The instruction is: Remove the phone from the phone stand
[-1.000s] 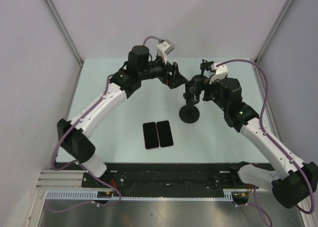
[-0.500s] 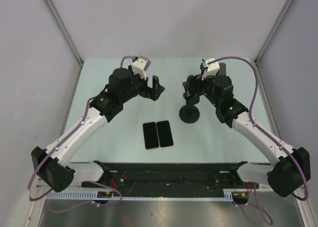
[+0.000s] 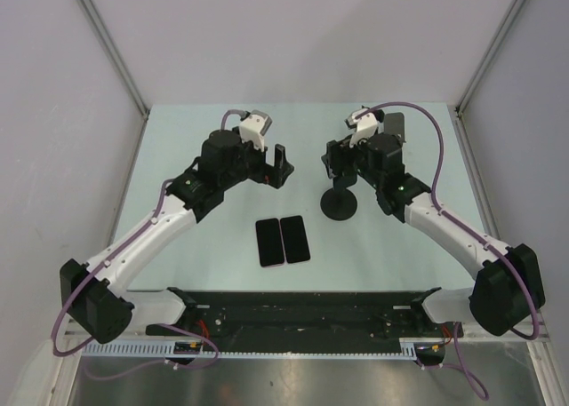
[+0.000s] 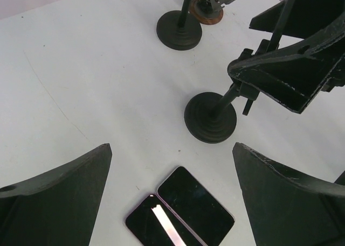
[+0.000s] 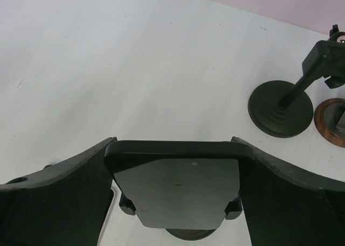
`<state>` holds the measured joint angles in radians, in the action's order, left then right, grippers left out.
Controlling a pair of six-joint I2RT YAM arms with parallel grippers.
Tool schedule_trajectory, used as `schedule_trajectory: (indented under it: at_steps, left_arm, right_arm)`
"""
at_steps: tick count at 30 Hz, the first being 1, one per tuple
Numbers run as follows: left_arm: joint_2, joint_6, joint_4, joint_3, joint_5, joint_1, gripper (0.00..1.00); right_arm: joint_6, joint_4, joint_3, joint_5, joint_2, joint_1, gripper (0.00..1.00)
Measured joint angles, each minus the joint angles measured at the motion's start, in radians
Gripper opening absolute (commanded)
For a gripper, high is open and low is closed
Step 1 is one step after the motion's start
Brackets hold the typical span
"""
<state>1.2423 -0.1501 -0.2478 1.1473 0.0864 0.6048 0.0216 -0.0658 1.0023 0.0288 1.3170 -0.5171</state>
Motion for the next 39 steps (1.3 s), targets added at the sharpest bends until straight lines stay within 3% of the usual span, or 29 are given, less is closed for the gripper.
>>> schedule_trajectory:
  at_steps: [5, 8, 9, 15, 26, 32, 36, 39]
  left_arm:
    - [0.021, -0.001, 0.018, -0.006, 0.021, 0.015, 1.00]
    - [0.045, -0.003, 0.040, -0.006, 0.035, 0.026, 1.00]
    - [0.054, -0.004, 0.050, -0.006, 0.042, 0.029, 1.00]
    - [0.119, -0.007, 0.135, -0.016, 0.070, 0.067, 1.00]
    - [0.257, -0.034, 0.433, -0.108, 0.156, 0.113, 0.95]
    - [0.332, -0.036, 0.559, -0.107, 0.187, 0.113, 0.79]
    - [0.387, -0.051, 0.605, -0.100, 0.213, 0.113, 0.62]
    - [0.414, -0.064, 0.628, -0.090, 0.236, 0.116, 0.58]
  right_arm:
    - [-0.005, 0.005, 0.000, 0.000, 0.002, 0.000, 0.70]
    - [-0.011, 0.006, 0.000, -0.003, 0.002, 0.002, 0.49]
    - [-0.012, 0.006, 0.000, -0.003, 0.002, 0.002, 0.38]
    - [-0.011, 0.009, 0.000, -0.004, 0.000, 0.001, 0.01]
    - [0.034, 0.032, 0.000, 0.001, -0.013, 0.001, 0.00]
    - [0.069, 0.042, 0.000, 0.015, -0.015, 0.001, 0.00]
    - [0.083, 0.049, 0.000, 0.019, -0.018, 0.001, 0.00]
    - [0.085, 0.049, 0.000, 0.021, -0.018, 0.001, 0.00]
